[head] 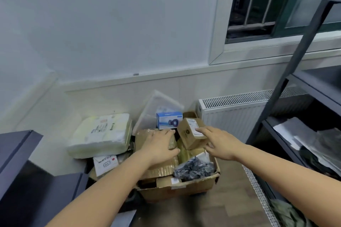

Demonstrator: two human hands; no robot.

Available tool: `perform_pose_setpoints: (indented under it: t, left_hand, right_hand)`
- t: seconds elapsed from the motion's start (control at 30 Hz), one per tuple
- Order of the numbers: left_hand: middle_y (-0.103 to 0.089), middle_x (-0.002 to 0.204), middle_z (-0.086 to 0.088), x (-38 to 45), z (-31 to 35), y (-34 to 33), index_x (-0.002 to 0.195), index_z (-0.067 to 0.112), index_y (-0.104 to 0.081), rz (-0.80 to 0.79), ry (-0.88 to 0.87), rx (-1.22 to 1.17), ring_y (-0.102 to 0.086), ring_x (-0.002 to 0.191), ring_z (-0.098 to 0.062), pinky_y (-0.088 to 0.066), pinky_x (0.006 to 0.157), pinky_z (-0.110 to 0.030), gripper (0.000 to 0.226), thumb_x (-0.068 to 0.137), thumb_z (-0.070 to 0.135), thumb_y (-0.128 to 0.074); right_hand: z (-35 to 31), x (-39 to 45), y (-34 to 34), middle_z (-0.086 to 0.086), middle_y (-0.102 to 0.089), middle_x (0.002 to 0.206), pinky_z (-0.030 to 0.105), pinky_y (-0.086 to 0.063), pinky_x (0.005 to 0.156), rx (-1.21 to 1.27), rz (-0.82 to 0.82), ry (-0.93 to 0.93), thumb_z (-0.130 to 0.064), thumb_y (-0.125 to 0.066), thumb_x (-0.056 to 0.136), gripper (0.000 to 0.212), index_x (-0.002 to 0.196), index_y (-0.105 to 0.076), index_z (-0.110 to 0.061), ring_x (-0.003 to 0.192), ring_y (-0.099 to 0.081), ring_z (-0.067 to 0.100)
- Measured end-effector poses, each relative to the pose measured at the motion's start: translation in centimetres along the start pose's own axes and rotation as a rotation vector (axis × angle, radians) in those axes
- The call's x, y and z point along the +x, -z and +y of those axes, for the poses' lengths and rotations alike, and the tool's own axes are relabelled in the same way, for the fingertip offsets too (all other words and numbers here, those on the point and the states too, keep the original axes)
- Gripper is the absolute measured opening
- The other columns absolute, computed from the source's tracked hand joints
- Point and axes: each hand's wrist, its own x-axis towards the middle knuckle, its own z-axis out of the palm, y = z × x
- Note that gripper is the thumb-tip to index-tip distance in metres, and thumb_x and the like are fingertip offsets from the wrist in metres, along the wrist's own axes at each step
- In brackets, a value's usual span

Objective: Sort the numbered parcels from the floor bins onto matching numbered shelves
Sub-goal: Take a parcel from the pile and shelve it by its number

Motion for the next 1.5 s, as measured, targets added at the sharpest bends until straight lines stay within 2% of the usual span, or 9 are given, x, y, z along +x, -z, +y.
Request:
perform_pose_setpoints:
  t: [0.33, 0.57, 0.73, 0.9, 1.0, 1.1, 1.27, 1.4, 1.5]
  left_hand:
    - [-0.019, 0.161, -0.001, 17.7, -2.0, -5.4, 0.154, 0.024, -0.018, -0.214, 0.109, -0.113, -0.018, 0.147, -0.019, -0.011, 0.121, -0.043, 0.079, 0.090, 0.056, -0.050]
    - [-0.028, 0.157, 0.000, 26.0, -3.3, -9.9, 0.152, 0.022, -0.022, -0.322, 0.268, -0.290, -0.028, 0.143, -0.021, -0.024, 0.118, -0.044, 0.081, 0.087, 0.058, -0.054]
    - [-0.046, 0.143, 0.003, 31.2, -5.0, -13.0, 0.144, 0.028, -0.038, -0.324, 0.362, -0.426, -0.046, 0.129, -0.018, -0.039, 0.107, -0.038, 0.072, 0.083, 0.060, -0.059]
    - [-0.053, 0.138, 0.005, 35.7, -7.3, -17.9, 0.141, 0.033, -0.039, -0.341, 0.466, -0.639, -0.053, 0.123, -0.017, -0.045, 0.103, -0.043, 0.099, 0.056, 0.083, -0.054]
    - [-0.051, 0.141, 0.005, 37.3, -8.1, -19.9, 0.146, 0.033, -0.031, -0.364, 0.526, -0.736, -0.051, 0.126, -0.019, -0.042, 0.105, -0.039, 0.109, 0.053, 0.083, -0.059]
    - [-0.049, 0.143, 0.005, 38.1, -8.1, -21.0, 0.152, 0.029, -0.014, -0.393, 0.585, -0.862, -0.051, 0.127, -0.020, -0.040, 0.098, -0.030, 0.112, 0.065, 0.069, -0.072]
    - [-0.045, 0.147, 0.000, 38.4, -8.3, -22.7, 0.150, 0.026, 0.023, -0.379, 0.715, -1.064, -0.049, 0.129, -0.024, -0.036, 0.111, -0.037, 0.129, 0.072, 0.055, -0.076]
    - [-0.050, 0.142, 0.002, 37.4, -8.8, -23.1, 0.146, 0.035, 0.027, -0.363, 0.748, -1.141, -0.054, 0.123, -0.024, -0.038, 0.111, -0.043, 0.148, 0.050, 0.066, -0.081]
    - [-0.054, 0.134, 0.008, 36.5, -9.0, -22.1, 0.149, 0.038, 0.021, -0.332, 0.723, -1.192, -0.058, 0.115, -0.022, -0.041, 0.105, -0.041, 0.127, 0.071, 0.051, -0.079]
  right_hand:
    - [13.0, 13.7, -3.4, -0.001, -0.030, 0.156, 0.037, -0.037, 0.107, 0.049, -0.183, -0.067, -0.029, -0.051, 0.094, 0.066, 0.153, -0.022, -0.024, 0.136, -0.039, 0.021]
    - [19.3, 20.4, -7.9, 0.005, -0.035, 0.151, 0.034, -0.037, 0.105, 0.105, -0.336, -0.111, -0.030, -0.054, 0.095, 0.067, 0.153, -0.022, -0.020, 0.134, -0.040, 0.024]
    - [22.4, 24.3, -11.2, 0.005, -0.038, 0.150, 0.032, -0.038, 0.104, 0.201, -0.405, -0.218, -0.035, -0.052, 0.095, 0.064, 0.151, -0.026, -0.018, 0.133, -0.042, 0.024]
    - [24.3, 28.0, -14.6, 0.009, -0.044, 0.146, 0.034, -0.039, 0.104, 0.304, -0.426, -0.331, -0.041, -0.053, 0.095, 0.064, 0.148, -0.030, -0.014, 0.130, -0.045, 0.026]
    - [24.8, 29.6, -16.6, 0.009, -0.049, 0.142, 0.034, -0.041, 0.102, 0.392, -0.418, -0.395, -0.043, -0.054, 0.094, 0.062, 0.145, -0.035, -0.014, 0.126, -0.050, 0.025]
    - [24.9, 30.6, -18.3, 0.009, -0.054, 0.137, 0.033, -0.043, 0.099, 0.540, -0.433, -0.496, -0.045, -0.053, 0.095, 0.057, 0.141, -0.040, -0.015, 0.122, -0.053, 0.026]
    - [24.8, 31.5, -20.3, 0.007, -0.056, 0.135, 0.033, -0.044, 0.098, 0.775, -0.418, -0.631, -0.048, -0.046, 0.098, 0.054, 0.140, -0.042, -0.014, 0.118, -0.056, 0.024]
    - [24.0, 31.2, -19.7, 0.006, -0.058, 0.126, 0.025, -0.039, 0.087, 0.862, -0.407, -0.651, -0.041, -0.036, 0.104, 0.044, 0.139, -0.043, -0.016, 0.101, -0.054, 0.016]
    - [23.3, 30.5, -18.9, 0.006, -0.057, 0.130, 0.025, -0.038, 0.089, 0.878, -0.393, -0.626, -0.040, -0.034, 0.104, 0.044, 0.139, -0.045, -0.016, 0.104, -0.052, 0.016]
